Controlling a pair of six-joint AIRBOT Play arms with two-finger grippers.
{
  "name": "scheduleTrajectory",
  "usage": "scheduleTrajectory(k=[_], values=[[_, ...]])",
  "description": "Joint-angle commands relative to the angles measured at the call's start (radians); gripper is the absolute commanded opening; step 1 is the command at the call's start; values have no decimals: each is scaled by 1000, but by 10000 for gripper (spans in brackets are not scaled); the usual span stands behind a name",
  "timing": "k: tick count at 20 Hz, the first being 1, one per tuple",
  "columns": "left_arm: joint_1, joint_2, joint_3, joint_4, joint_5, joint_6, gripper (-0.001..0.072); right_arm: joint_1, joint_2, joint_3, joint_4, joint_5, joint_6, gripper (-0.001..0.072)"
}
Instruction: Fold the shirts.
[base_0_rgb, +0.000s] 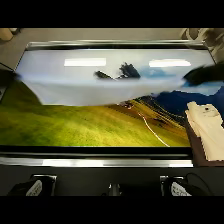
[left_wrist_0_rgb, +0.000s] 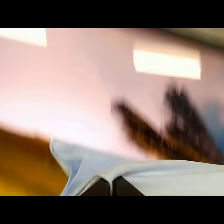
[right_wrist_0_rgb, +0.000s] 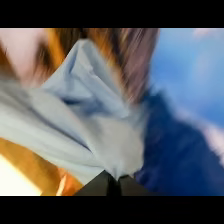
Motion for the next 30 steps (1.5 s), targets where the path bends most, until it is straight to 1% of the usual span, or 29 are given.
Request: scheduleTrajectory(k=[1,2,3,4,5,6,8,10,12,15,17,19,21,23,24,26,27,29,30], values=[[1,204,312,66,294,-37,24,0,364,192,-110,-358,-64,21],[1,242,341,77,319,-50,24,0,445,192,-162,-416,-42,21],[1,280,349,77,317,-63,24,0,509,192,-206,-429,9,21],[1,304,349,80,298,-82,24,0,549,192,-232,-411,42,21],[1,318,349,86,266,-98,24,0,575,192,-239,-386,45,21],[1,321,349,86,236,-103,24,0,585,192,-239,-372,44,21],[1,316,349,84,200,-139,24,0,584,192,-246,-354,42,21],[1,315,349,86,179,-139,24,0,573,192,-248,-322,42,21],[1,307,349,119,118,-140,23,0,548,192,-262,-262,42,21],[1,239,346,144,-66,-140,24,0,456,192,-265,-86,59,21],[0,159,311,140,-180,-139,24,0,336,192,-231,61,61,21],[0,75,225,141,-224,-119,24,0,175,191,-213,216,61,21],[-1,-16,89,140,-212,-72,25,0,-3,173,-202,327,65,21],[0,-123,-68,140,-153,-8,25,10,-171,132,-198,331,94,21],[0,-188,-128,140,-121,9,25,29,-257,125,-199,320,108,21],[0,-331,-161,127,-87,12,25,87,-396,125,-201,261,113,21],[0,-396,-153,102,-65,14,25,117,-454,125,-221,200,114,21],[-1,-505,-121,27,-3,62,25,161,-537,125,-239,51,114,22],[-1,-549,-97,2,30,72,25,169,-562,125,-239,-27,116,22]])
